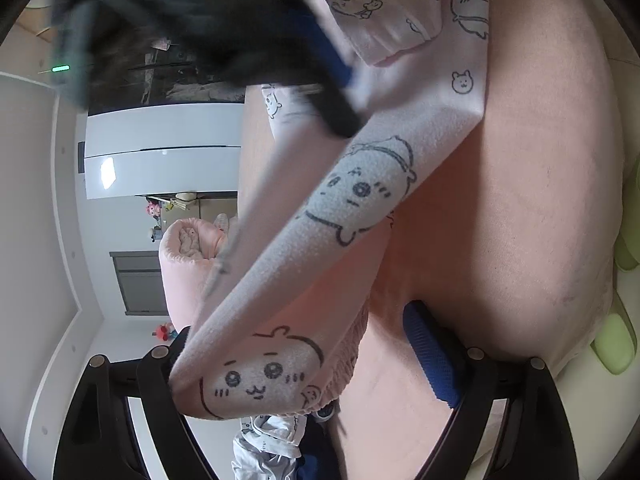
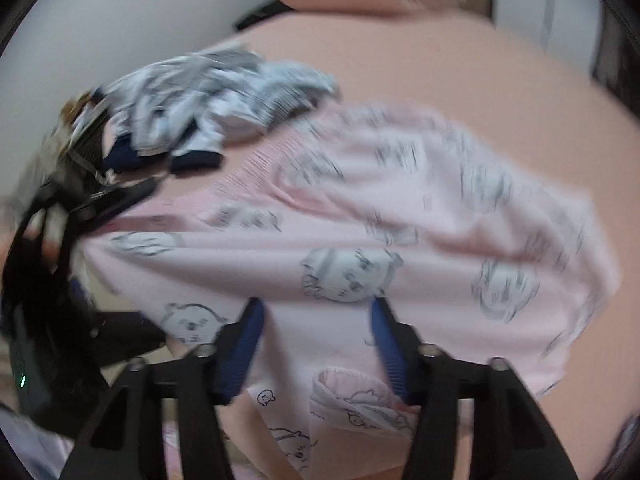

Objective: Fold clothes
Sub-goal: 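Lay the pink pants back on the bed and open both tools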

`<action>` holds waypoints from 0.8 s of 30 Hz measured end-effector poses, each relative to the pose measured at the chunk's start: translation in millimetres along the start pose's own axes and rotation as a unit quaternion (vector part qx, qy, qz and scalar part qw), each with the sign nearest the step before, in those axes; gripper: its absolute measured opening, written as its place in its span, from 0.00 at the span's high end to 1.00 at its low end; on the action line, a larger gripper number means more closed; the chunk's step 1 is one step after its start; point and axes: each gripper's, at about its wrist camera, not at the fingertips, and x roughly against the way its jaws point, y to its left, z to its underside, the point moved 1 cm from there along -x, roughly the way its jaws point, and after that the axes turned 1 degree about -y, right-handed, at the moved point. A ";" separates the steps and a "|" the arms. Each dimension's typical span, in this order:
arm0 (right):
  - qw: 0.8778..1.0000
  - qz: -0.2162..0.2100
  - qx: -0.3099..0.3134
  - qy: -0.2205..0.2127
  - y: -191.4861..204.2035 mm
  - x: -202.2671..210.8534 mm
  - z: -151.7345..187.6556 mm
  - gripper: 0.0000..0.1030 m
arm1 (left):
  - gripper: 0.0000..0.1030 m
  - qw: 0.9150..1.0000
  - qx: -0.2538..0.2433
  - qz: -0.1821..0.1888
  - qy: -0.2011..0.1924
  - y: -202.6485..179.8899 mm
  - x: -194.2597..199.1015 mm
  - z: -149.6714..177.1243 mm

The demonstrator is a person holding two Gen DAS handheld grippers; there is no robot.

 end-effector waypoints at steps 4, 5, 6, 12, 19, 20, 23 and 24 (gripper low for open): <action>0.999 0.016 0.044 0.027 7.2 -14.5 13.3 0.67 | 0.15 1.000 0.006 0.011 0.000 5.6 -3.0 -1.0; 0.998 0.020 0.057 0.033 9.5 -17.8 16.8 0.69 | 0.15 1.000 0.010 0.015 -0.001 7.8 -3.4 -0.5; 0.996 0.032 0.074 0.040 13.7 -19.4 19.1 0.69 | 0.15 1.000 0.018 0.023 -0.003 11.3 -3.0 0.4; 0.994 0.045 0.076 0.065 19.5 -24.6 21.8 0.70 | 0.14 0.995 0.071 0.062 -0.022 31.5 15.0 11.2; 0.991 0.071 0.084 0.074 32.6 -25.9 26.5 0.68 | 0.11 0.990 0.132 0.038 0.009 75.1 9.2 45.7; 0.991 0.072 0.086 0.073 34.9 -24.8 26.7 0.67 | 0.11 0.990 0.132 0.043 0.009 76.6 7.6 45.6; 0.994 0.061 0.062 0.067 30.4 -10.8 29.0 0.67 | 0.11 0.990 0.129 0.054 0.003 75.2 5.9 41.9; 0.996 0.049 0.039 0.060 24.7 -0.2 32.1 0.67 | 0.11 0.989 0.132 0.060 -0.001 74.8 3.1 37.7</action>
